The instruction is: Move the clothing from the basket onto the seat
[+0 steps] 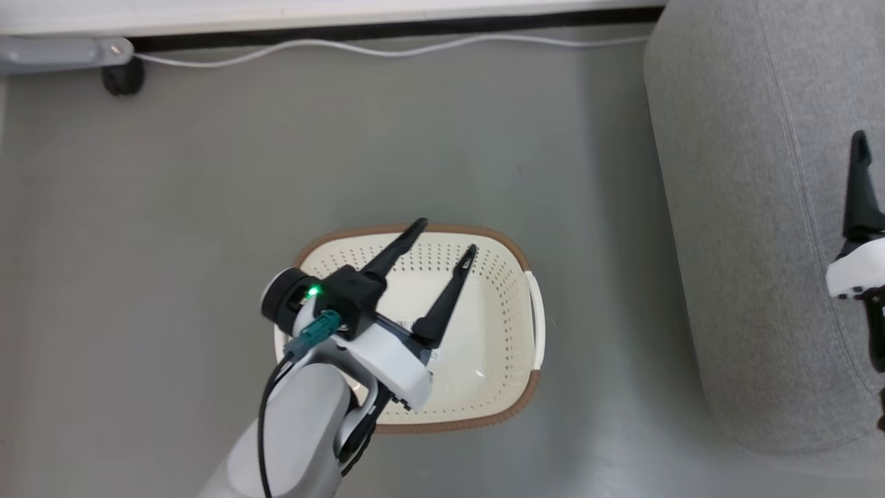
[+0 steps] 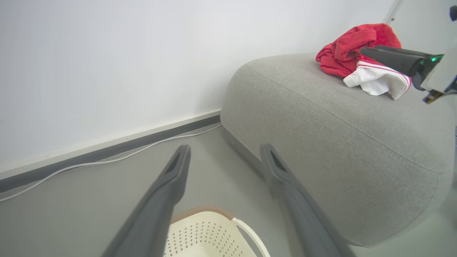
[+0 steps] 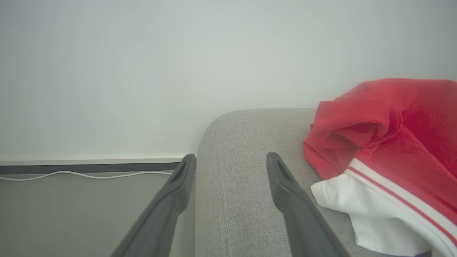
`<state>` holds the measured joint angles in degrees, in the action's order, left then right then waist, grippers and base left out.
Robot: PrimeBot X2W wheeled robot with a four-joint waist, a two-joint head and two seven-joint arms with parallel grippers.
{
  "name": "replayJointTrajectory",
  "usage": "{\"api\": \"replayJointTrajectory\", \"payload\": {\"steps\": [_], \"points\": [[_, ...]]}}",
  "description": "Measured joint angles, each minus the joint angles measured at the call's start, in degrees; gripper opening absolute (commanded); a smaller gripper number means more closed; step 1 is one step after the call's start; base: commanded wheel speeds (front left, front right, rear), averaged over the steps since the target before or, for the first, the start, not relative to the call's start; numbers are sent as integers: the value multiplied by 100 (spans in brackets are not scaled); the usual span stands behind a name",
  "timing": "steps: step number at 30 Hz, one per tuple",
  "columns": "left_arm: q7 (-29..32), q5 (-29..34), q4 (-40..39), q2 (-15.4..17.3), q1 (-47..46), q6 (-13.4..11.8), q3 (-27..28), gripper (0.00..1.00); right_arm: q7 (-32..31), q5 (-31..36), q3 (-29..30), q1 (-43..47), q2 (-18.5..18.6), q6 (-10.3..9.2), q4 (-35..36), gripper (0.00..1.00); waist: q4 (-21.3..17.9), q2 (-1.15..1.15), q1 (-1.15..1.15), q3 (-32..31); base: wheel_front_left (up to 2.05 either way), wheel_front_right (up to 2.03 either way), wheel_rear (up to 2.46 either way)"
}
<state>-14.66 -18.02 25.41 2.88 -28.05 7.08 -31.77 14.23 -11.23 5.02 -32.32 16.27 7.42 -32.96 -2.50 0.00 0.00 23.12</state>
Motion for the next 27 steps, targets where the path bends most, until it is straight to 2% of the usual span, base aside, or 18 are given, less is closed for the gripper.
{"api": "replayJointTrajectory", "payload": {"steps": [14, 27], "points": [[0, 219, -12, 1, 915, -16, 1593, 100, 0, -187, -702, 649, -455, 0, 675, 100, 382, 0, 0, -942, 0, 0, 0], [1, 501, -153, -20, 1664, -183, 2633, 100, 0, -132, -757, 1580, -958, 0, 1094, 100, 614, 0, 0, -1663, 0, 0, 0]]}}
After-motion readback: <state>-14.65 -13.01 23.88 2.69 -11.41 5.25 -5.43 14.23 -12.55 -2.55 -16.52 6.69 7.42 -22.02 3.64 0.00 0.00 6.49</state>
